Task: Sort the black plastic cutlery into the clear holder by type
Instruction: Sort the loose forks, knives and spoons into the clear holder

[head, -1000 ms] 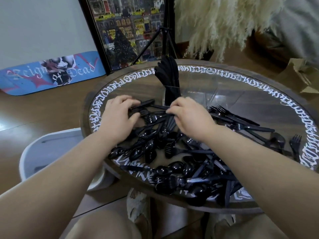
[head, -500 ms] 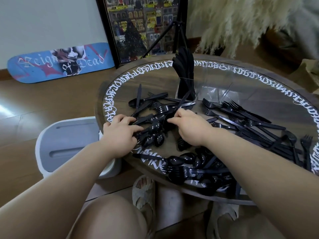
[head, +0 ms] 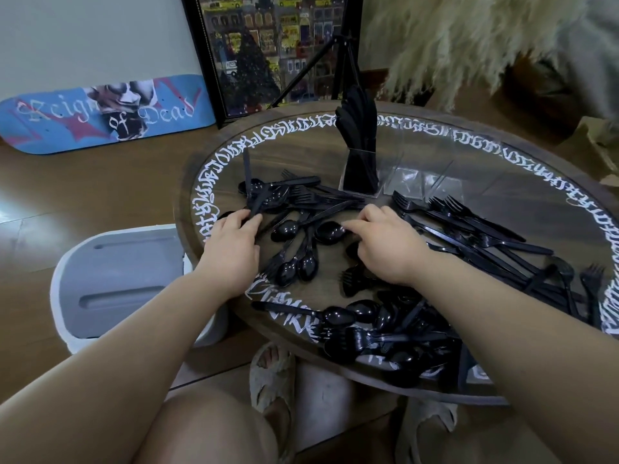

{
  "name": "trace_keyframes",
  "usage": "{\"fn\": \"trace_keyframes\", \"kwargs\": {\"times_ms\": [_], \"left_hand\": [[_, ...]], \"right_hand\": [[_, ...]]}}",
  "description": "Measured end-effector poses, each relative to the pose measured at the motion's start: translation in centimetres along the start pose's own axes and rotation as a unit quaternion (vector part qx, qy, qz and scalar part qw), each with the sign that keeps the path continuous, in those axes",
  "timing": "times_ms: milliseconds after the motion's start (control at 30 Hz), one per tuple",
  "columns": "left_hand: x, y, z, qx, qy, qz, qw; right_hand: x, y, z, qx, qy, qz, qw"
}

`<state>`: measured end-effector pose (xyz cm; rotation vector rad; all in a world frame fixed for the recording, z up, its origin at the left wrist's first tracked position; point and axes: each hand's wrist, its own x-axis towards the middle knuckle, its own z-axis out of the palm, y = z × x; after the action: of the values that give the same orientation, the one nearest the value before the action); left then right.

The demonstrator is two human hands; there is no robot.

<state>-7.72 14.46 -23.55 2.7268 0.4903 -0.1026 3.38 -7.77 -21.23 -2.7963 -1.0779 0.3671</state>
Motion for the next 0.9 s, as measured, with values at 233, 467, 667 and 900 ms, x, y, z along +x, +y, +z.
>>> {"fn": "trace_keyframes", "kwargs": {"times_ms": [233, 467, 667, 900], "left_hand": [[-0.2, 1.4, 0.1, -0.001, 0.057, 0.047, 0.997], [-0.1, 3.0, 1.0, 0.121, -0.062, 0.094, 0.986], [-0.3, 1.9, 0.8, 0.106, -0.050, 0.050, 0.992], [-0.3, 1.3, 0.8, 0.104, -0.022, 0.048, 0.993]], "right_hand": [[-1.1, 0.6, 0.3, 0.014, -0.026, -0.044, 0.999], [-0.5, -1.5, 0.3, -0.039, 0.020, -0.063, 0.997], [0.0, -1.3, 0.6, -0.060, 0.016, -0.010, 0.998], [0.7, -4.4, 1.2, -0.070, 0.029, -0.087, 0.993]]}}
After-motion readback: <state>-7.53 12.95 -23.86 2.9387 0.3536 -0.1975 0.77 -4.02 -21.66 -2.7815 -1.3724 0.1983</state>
